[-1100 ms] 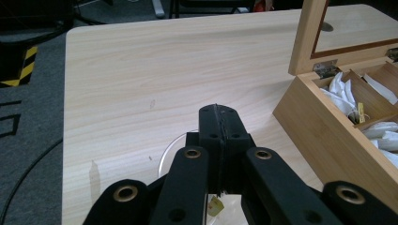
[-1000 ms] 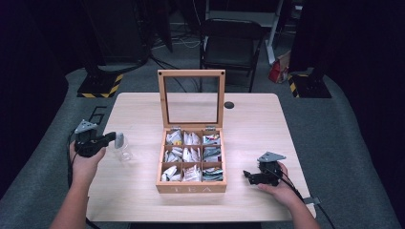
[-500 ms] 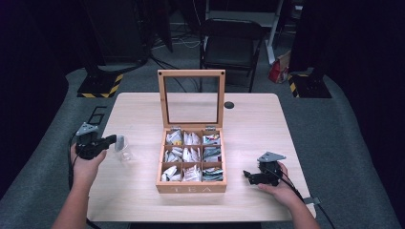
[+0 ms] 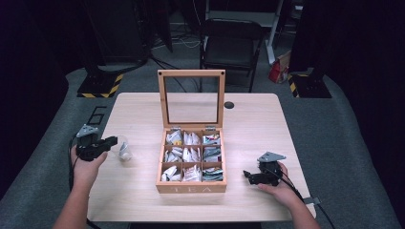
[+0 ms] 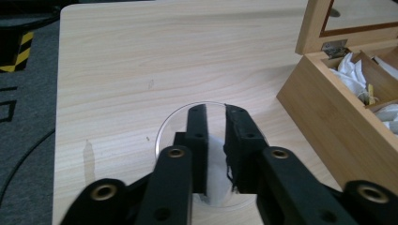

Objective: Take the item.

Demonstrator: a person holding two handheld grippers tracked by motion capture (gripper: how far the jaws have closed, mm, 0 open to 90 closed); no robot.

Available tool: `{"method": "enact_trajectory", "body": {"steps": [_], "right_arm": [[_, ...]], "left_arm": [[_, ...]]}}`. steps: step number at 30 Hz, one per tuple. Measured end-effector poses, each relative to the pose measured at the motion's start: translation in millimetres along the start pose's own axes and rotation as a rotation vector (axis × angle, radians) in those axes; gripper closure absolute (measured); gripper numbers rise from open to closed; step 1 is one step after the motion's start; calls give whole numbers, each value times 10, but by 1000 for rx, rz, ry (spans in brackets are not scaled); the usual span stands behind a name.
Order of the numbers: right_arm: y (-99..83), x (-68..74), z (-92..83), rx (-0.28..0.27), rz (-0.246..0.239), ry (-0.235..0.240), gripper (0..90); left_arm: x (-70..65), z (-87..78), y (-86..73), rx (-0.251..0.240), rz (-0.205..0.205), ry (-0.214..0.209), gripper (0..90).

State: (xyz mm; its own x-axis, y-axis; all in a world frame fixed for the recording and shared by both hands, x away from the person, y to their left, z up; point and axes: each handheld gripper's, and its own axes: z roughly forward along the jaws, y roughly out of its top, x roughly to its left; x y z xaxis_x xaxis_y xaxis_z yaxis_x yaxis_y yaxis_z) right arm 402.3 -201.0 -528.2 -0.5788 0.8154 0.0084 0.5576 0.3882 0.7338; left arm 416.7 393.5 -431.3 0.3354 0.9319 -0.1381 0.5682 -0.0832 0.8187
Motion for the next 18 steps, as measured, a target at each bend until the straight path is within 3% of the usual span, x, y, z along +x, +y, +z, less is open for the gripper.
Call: {"method": "enact_trajectory", "body": {"steps": [8, 11, 18], "right_arm": [[-1, -2, -2, 2, -4, 2, 126], [0, -1, 0, 0, 0, 1, 126], [-1, -2, -2, 2, -4, 2, 126]], "left_arm": [[14, -24, 16, -30, -21, 18, 614], [6, -46, 40, -23, 4, 25, 579], [-20, -87, 95, -23, 7, 17, 507]]}}
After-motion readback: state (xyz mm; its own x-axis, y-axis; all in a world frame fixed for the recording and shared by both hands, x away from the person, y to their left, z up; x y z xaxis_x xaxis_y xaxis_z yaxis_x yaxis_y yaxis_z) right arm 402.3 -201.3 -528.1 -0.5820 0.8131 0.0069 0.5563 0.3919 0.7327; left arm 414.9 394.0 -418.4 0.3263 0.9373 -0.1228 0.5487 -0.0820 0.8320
